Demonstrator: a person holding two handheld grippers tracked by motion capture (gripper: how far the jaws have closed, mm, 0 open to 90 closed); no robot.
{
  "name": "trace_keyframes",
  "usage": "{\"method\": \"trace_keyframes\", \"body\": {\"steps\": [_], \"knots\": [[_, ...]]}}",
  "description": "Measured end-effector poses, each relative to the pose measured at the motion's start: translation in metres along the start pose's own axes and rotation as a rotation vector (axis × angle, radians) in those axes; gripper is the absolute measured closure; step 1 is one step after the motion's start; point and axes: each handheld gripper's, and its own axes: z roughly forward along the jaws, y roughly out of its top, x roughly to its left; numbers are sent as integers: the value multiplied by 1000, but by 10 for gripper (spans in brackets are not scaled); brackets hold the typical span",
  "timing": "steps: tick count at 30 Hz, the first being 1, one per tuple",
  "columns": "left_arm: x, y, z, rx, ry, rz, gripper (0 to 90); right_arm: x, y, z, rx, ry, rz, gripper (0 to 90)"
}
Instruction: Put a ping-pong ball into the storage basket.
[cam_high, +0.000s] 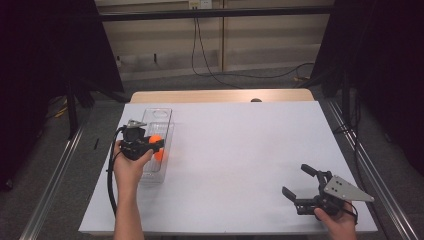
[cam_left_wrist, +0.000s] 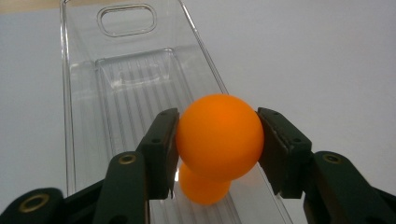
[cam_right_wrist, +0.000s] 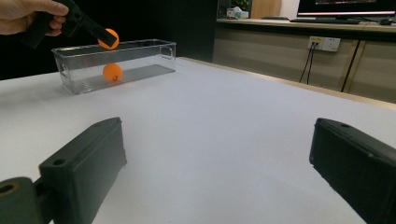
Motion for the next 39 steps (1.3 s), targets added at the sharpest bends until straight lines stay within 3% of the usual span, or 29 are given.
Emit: {"method": "trace_keyframes", "body": {"steps": [39], "knots": [[6,-7,8,38,35,-4,507,0,0,0,0,1,1,31]]}}
